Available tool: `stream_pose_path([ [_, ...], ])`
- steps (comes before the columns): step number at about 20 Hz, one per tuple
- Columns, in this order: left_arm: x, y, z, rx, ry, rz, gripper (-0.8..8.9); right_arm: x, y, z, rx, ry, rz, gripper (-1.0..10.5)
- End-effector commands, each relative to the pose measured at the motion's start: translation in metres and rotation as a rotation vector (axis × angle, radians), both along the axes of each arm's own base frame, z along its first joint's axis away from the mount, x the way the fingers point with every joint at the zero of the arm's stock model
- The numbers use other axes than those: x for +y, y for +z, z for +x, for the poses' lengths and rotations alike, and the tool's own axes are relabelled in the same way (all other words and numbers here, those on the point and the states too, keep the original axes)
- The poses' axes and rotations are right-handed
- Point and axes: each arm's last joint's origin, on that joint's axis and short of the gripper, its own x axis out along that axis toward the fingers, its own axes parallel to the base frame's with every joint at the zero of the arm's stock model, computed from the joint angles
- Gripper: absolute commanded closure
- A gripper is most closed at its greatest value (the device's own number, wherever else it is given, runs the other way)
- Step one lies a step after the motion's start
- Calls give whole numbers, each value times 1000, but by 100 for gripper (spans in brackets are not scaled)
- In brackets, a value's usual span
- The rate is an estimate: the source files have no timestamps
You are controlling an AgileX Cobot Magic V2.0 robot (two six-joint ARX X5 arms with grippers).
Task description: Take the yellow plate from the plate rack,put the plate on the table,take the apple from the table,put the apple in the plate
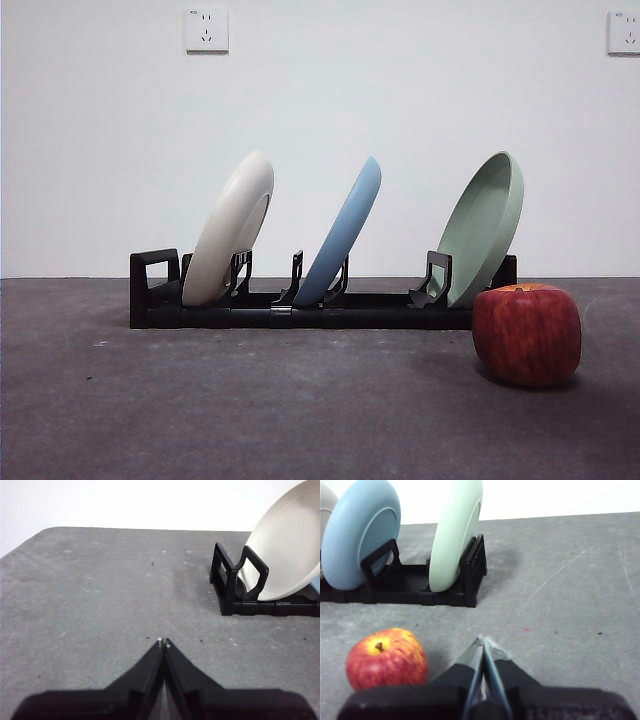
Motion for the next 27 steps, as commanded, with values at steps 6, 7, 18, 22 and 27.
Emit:
stream_pose_path([
  [6,-3,1,0,-7,-93,-158,820,0,-1,0,66,-56,301,959],
  [7,-4,5,0,-9,-122,-190,820,0,3,0,62,-59,318,959],
  [18,-10,106,33,79,-262,-269,820,4,92,25,184,-3,248,958],
  [22,-14,132,63,146,-361,-283,818,9,108,46,260,87,212,942],
  [27,-19,147,98,246,-433,-317,808,13,122,68,299,155,186,919],
])
